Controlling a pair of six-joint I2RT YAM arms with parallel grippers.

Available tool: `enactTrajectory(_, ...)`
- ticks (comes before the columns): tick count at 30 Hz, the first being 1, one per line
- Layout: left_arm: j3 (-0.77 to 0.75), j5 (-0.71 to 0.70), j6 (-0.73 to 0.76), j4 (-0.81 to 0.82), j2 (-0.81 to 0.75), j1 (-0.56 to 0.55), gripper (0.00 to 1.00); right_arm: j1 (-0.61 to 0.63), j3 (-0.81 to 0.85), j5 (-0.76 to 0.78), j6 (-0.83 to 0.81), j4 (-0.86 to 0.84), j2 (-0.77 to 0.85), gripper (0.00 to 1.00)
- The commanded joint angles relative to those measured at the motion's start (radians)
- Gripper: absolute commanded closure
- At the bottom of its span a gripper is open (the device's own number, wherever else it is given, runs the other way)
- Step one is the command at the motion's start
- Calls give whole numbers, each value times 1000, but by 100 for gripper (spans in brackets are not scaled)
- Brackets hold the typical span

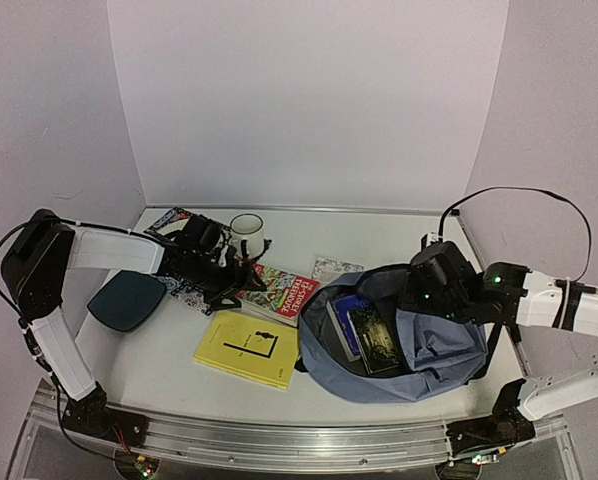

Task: Pack the student bag
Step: Adjust the book in the student bag, then place the largest pocket of the student bag.

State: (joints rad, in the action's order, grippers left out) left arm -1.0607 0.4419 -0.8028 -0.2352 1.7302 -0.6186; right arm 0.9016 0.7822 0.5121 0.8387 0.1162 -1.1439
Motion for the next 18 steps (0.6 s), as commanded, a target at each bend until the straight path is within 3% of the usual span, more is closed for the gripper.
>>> enactTrajectory(1, 56, 33, -129, 193, -27, 13, 15, -6, -5, 0, -6, 63, 25, 95)
enactTrajectory(7, 52, 23, -180, 231, 24, 30, 15, -6, 129, -67, -145, 97, 4, 74)
enactTrajectory(13, 57, 29, -189, 231, 59, 36, 15, -23, 361, -189, -287, 200, -130, 42)
enactTrajectory(18, 76, 29, -189, 231, 66, 36, 17, -61, 500, -293, -339, 250, -268, 32)
